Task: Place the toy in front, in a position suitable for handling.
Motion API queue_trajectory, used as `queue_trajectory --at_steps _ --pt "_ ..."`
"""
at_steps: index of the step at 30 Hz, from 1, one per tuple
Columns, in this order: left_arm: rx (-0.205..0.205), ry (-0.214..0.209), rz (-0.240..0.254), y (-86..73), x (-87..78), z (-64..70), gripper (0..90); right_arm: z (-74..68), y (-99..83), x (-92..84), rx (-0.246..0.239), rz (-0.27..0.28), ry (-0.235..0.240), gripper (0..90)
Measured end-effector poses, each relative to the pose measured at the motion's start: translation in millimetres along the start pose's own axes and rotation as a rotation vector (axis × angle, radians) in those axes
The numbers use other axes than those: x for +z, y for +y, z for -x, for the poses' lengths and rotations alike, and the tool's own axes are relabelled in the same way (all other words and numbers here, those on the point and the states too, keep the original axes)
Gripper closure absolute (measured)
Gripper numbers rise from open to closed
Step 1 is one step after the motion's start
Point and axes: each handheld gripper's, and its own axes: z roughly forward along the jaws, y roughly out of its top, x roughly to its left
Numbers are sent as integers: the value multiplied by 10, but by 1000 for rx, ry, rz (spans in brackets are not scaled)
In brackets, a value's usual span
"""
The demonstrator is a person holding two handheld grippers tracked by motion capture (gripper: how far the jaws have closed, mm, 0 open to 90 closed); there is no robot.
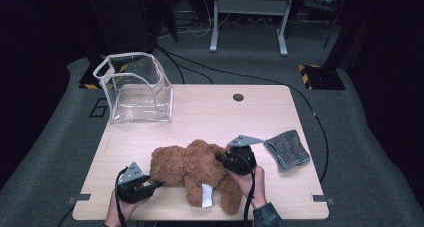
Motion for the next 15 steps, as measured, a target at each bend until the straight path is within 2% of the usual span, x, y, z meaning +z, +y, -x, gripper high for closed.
queue_trajectory --at_steps 5,9,15 --pt "-4 -7 37 150 30 -4 669 12 116 -121 -21 19 -32 807" --pt "15 -14 42 320 75 -30 668 59 221 -212 -29 38 -61 806" --pt "11 -39 52 562 195 -85 667 143 392 -339 -43 49 -111 806"
